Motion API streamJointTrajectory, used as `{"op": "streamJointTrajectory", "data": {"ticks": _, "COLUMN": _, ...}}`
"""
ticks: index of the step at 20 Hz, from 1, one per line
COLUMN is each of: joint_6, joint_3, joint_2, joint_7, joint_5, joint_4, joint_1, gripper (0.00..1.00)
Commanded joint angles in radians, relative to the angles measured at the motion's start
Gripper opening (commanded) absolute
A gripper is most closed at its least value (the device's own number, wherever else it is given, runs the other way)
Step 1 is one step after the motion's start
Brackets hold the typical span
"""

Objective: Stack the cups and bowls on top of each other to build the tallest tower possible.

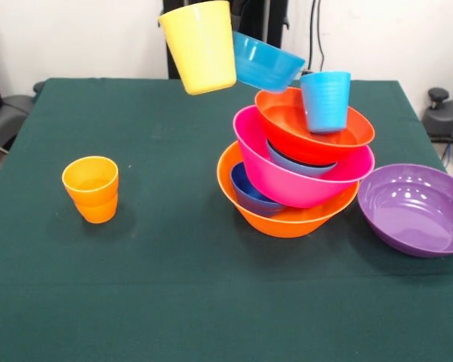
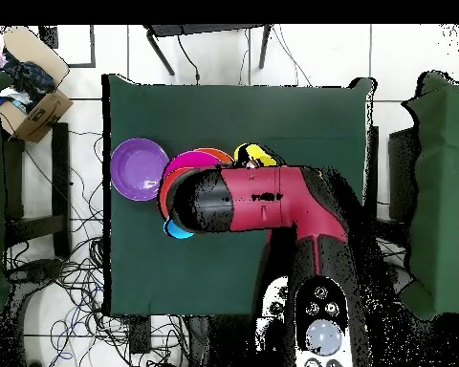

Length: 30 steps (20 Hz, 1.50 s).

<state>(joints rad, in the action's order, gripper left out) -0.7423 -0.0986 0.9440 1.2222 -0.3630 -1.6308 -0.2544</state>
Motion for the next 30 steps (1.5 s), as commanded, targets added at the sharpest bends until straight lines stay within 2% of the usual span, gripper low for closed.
{"op": "streamJointTrajectory", "data": {"ticks": 1, "joint_6": -0.009, "joint_3": 0.012, "joint_2": -0.098, "joint_7": 0.207, "joint_5": 0.002, "joint_4": -0.01, "joint_1": 0.032, "gripper": 0.0}}
{"op": "streamJointTrajectory", "data": {"ticks": 9, "joint_6": 0.026, "joint_3": 0.031, "joint_2": -0.111, "joint_7": 0.226, "joint_5": 0.005, "joint_4": -0.025, "joint_1": 0.05, "gripper": 0.0}}
{"op": "streamJointTrajectory", "data": {"ticks": 30, "joint_6": -0.021, "joint_3": 0.056, "joint_2": -0.075, "joint_7": 0.277, "joint_5": -0.004, "joint_4": -0.051, "joint_1": 0.095, "gripper": 0.0}}
